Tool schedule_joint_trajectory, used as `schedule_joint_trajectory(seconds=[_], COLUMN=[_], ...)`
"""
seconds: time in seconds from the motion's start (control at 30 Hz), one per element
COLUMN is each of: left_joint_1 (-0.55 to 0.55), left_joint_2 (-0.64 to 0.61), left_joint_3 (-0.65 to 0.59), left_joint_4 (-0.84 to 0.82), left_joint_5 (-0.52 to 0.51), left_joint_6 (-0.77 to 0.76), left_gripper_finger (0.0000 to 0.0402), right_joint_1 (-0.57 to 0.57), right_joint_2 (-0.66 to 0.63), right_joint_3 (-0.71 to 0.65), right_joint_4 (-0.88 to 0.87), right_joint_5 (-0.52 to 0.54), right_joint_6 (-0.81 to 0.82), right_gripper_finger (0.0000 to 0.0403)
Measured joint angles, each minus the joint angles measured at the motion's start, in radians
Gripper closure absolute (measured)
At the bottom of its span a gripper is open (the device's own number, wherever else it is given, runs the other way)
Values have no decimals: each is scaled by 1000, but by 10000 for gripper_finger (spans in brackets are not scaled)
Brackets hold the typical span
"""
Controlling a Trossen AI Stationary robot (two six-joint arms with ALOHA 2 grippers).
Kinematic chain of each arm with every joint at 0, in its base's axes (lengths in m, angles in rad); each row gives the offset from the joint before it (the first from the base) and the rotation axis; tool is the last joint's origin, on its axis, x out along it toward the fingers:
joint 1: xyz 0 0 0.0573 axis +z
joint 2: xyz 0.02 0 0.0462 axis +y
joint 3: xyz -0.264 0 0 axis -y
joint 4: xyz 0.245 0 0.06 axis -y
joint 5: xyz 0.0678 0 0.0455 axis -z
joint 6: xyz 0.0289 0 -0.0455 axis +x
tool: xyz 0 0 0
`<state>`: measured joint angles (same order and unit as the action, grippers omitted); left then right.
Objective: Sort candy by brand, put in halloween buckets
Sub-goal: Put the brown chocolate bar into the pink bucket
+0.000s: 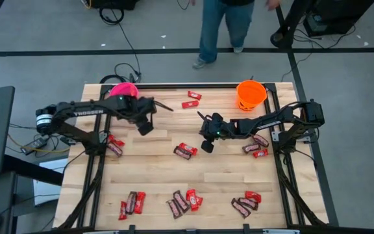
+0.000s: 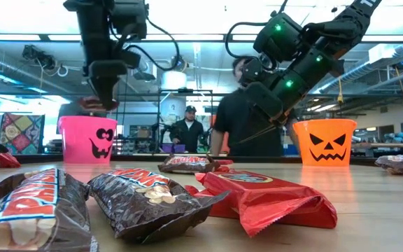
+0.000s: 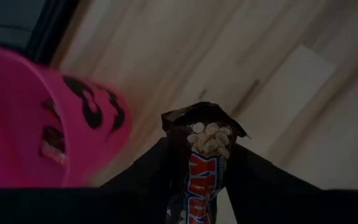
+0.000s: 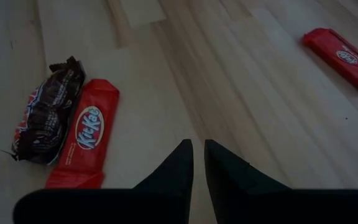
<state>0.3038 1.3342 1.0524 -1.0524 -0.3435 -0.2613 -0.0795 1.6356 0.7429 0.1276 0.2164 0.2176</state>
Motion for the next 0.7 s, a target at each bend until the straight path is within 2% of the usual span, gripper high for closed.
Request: schedule_joint_trajectory(seconds=[0.27, 0.43, 0.7], left_joint_1=[110, 214, 384], left_joint_2=[-19, -80, -200], left_joint_3=[1, -1, -104], left_joint_4=[139, 203, 404], left_joint_5=[-3, 5, 81], left_joint_6=[132, 205, 258], left_gripper_finger=[263, 263, 263], right_joint_1=[1, 1, 1], right_joint_2=[0, 0, 0], right_joint_3=[0, 0, 0], right_joint_4=[-7, -18, -18], right_joint_5=[0, 1, 29], right_joint_6=[0, 12, 10], right_gripper_finger=[348, 348, 348])
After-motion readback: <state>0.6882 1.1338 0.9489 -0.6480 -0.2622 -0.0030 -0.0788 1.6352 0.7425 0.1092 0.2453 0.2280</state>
